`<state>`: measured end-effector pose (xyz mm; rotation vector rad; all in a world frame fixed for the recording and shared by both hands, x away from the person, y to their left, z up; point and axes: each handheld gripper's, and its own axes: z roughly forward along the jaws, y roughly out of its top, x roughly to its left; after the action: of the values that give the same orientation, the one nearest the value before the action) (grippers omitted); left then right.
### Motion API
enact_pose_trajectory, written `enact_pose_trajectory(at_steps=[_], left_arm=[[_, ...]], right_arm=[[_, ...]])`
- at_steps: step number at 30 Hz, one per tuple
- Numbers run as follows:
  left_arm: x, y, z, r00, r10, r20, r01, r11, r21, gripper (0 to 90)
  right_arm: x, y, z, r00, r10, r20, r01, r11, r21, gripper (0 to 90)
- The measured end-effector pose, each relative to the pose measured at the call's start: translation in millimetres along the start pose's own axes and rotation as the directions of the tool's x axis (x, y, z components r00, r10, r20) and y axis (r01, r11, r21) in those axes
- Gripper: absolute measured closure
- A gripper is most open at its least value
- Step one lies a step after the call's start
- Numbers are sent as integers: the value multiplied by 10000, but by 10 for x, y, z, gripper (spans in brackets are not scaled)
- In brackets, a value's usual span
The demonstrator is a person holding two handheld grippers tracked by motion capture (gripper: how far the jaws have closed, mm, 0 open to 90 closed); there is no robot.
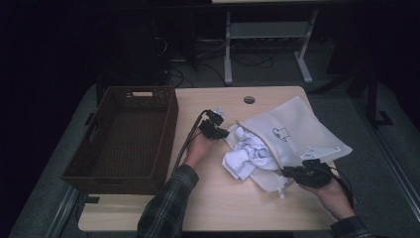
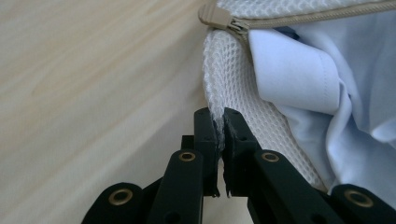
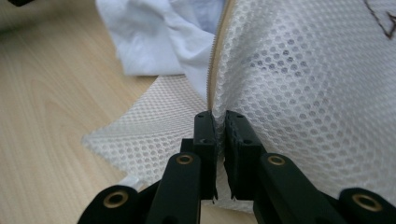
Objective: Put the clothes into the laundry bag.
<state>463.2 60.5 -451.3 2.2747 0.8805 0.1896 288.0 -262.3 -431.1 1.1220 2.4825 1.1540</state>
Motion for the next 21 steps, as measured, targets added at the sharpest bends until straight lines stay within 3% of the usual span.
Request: enact_pose_trajectory(at_steps=[9,16,21], left_arm=[[-100,-280,-270,9973,-740,-15,740,9973,13,849],[-246,-525,-483,9965,-835,-34,834,9962,-233,847],[-392,-720,-660,9953,-915,307,931,9941,-553,847]], right_arm=[[-99,14,-12,9996,44,283,-41,9999,-95,820],[-193,57,18,9990,82,444,-78,9999,-98,819],[-298,110,57,9979,122,630,-114,9998,-135,818]])
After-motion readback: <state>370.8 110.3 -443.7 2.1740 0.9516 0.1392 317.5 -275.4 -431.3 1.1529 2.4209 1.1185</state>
